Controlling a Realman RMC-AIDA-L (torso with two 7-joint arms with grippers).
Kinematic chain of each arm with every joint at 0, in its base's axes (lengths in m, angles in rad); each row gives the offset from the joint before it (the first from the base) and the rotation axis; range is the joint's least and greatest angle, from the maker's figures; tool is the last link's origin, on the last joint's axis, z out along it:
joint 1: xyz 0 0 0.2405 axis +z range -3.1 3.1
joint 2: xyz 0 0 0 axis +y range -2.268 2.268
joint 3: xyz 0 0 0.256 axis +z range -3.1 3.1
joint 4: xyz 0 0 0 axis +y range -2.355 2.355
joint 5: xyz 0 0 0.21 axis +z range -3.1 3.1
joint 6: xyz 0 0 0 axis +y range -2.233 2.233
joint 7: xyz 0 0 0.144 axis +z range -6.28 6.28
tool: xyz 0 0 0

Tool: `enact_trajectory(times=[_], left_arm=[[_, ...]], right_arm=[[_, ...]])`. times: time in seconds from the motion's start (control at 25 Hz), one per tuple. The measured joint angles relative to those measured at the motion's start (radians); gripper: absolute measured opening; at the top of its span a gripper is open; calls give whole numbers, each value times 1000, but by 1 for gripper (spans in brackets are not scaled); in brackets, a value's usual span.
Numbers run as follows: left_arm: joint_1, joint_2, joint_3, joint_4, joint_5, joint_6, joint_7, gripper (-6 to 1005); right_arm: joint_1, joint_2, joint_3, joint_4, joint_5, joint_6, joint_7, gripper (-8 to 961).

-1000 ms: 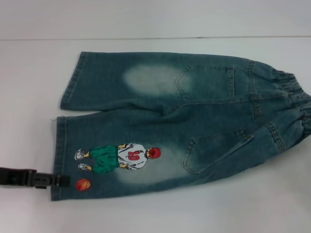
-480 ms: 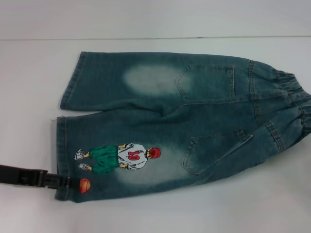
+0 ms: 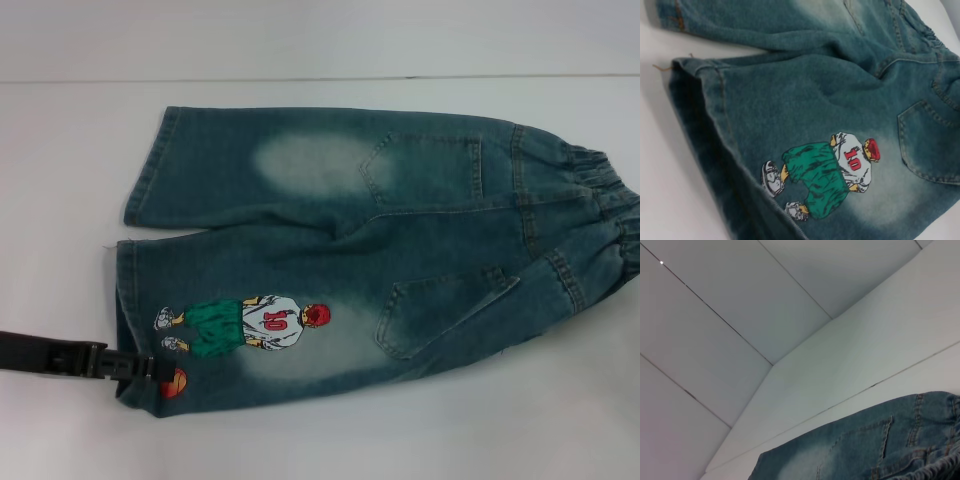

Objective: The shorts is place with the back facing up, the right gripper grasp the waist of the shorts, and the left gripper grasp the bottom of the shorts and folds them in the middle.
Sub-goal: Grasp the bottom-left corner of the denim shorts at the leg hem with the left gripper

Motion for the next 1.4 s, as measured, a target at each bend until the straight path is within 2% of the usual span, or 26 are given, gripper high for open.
enact_trajectory(times=[0.56, 0.84, 1.08, 1.24, 1.4], left_arm=[[15, 11, 1, -18, 19, -40, 11, 842], [12, 1, 3, -17, 33, -32, 12, 841], [6, -22, 4, 17, -22, 12, 19, 841], [-2, -34, 13, 7, -27, -5, 31, 841], [-3, -36, 37, -5, -21, -34, 31, 841]], right_arm=[[-2, 0, -1, 0, 0, 0, -12, 110], [-7, 0, -2, 1, 0, 0, -12, 115], [-8, 0, -1, 1, 0, 0, -12, 120], [-8, 0, -1, 0, 0, 0, -12, 123], [-9, 0, -1, -1, 0, 0, -12, 126]])
